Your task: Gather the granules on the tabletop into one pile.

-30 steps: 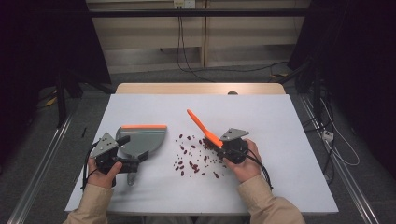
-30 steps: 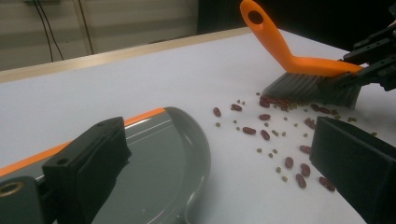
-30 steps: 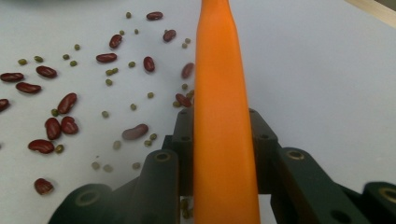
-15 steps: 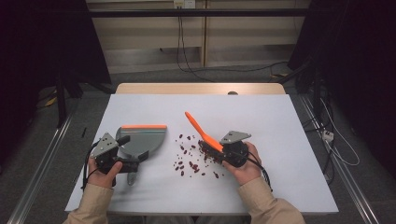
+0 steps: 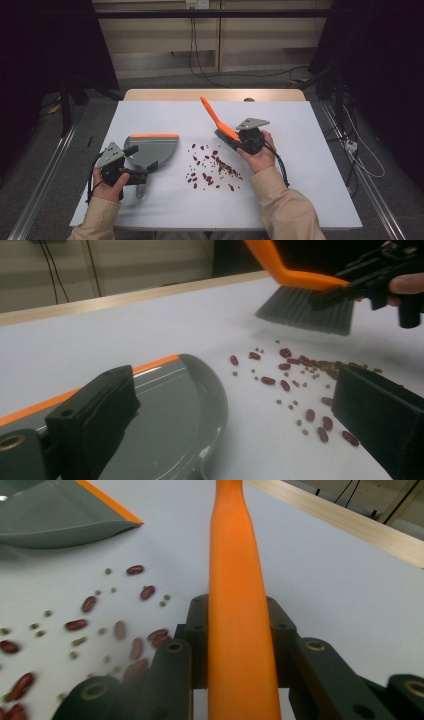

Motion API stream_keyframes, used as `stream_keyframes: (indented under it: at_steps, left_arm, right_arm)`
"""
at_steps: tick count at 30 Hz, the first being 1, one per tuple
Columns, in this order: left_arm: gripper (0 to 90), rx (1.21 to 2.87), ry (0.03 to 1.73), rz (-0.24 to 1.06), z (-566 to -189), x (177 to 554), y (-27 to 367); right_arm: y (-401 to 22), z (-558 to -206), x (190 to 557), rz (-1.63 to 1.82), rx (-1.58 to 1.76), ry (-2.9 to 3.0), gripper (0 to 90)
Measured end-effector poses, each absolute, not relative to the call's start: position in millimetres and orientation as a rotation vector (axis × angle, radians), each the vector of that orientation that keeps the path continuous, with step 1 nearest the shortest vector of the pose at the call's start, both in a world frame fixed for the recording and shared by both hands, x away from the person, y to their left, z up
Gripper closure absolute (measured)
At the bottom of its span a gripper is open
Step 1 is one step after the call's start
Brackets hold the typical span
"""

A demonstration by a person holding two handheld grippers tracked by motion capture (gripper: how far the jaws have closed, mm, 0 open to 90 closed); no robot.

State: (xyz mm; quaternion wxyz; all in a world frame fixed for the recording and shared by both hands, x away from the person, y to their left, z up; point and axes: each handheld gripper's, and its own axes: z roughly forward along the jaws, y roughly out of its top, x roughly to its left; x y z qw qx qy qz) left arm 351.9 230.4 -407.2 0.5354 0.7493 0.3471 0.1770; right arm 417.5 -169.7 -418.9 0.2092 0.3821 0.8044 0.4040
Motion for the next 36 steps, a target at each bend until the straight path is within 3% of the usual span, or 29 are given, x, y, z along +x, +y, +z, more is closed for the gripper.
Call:
stream_keyframes:
  at_steps: [13,36]
  left_arm:
    - [4.1,1.787,0.843,0.427,-409,354,233]
    - [4.1,1.777,0.847,0.429,-407,353,232]
  right_arm:
    - [-141,-436,459,1.069,0.915,2.323,71.7]
    - [-133,-436,413,1.095,0.708,2.453,71.3]
